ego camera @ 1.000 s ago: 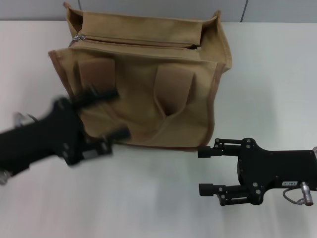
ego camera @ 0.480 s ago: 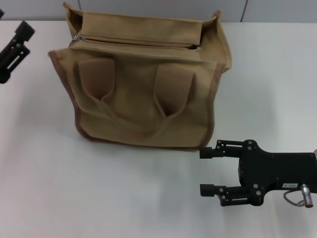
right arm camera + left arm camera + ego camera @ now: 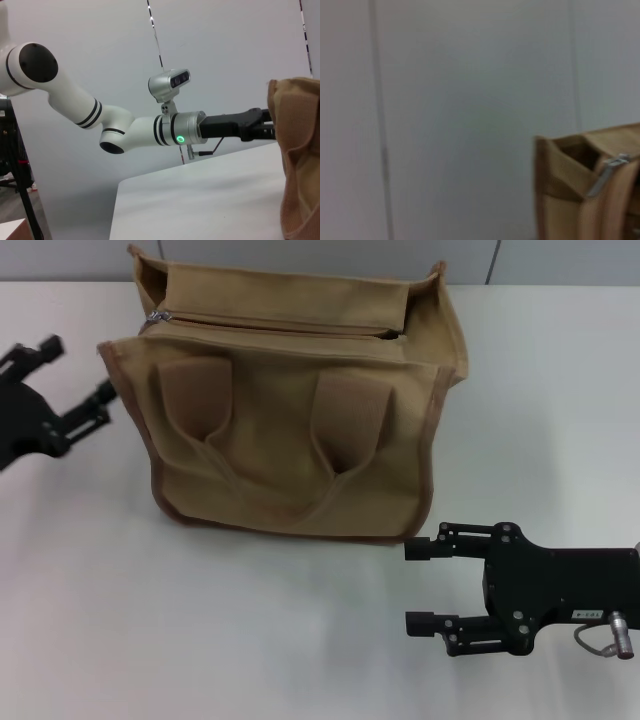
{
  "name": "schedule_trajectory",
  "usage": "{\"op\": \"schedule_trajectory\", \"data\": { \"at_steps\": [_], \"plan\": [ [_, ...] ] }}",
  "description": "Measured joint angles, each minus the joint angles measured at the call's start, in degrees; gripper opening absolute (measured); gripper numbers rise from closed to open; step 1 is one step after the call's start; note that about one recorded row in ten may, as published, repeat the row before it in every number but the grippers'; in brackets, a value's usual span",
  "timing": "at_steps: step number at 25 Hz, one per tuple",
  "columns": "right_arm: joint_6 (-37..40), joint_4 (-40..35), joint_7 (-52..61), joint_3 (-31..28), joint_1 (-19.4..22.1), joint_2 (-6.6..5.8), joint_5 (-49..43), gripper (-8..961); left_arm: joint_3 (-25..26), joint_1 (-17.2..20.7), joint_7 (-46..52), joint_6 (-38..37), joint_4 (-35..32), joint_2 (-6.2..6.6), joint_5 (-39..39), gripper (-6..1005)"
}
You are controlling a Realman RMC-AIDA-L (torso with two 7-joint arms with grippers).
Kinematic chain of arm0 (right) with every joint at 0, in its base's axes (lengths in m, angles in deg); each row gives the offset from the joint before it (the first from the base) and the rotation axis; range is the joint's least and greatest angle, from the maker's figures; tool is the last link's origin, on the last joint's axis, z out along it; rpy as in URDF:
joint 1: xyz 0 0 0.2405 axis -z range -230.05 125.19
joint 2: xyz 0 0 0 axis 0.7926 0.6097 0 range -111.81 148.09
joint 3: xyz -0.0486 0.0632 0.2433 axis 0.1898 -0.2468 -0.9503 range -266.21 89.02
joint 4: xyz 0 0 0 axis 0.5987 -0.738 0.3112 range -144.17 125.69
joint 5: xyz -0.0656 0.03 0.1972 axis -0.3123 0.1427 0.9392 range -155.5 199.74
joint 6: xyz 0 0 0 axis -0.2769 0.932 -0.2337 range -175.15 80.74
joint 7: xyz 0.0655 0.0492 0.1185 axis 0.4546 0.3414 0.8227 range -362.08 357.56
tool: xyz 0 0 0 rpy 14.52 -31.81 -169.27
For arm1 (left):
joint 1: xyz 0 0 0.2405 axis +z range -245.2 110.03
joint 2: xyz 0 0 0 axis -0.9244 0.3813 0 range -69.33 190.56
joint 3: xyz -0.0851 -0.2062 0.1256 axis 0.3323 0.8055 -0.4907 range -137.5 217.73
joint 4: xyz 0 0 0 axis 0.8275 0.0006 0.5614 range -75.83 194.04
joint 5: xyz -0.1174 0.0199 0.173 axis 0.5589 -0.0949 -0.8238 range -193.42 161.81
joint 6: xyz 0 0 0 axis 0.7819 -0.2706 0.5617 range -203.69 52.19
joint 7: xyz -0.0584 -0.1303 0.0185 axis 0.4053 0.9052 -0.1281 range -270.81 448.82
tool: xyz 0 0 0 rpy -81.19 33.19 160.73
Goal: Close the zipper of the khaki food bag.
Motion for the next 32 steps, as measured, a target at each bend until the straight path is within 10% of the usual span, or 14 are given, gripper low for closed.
{"op": "schedule_trajectory", "data": {
  "at_steps": [11, 32],
  "plan": [
    [0.00, 0.00, 0.46, -0.18, -0.13, -0.03, -0.04, 745, 4.98, -2.37, -9.89, 0.00, -0.04, -3.24, 0.20, 778],
    [0.03, 0.00, 0.67, -0.48, -0.48, -0.02, 0.37, 743, 5.06, -3.98, -15.36, 0.89, 0.72, -3.52, 4.97, 766]
  ]
}}
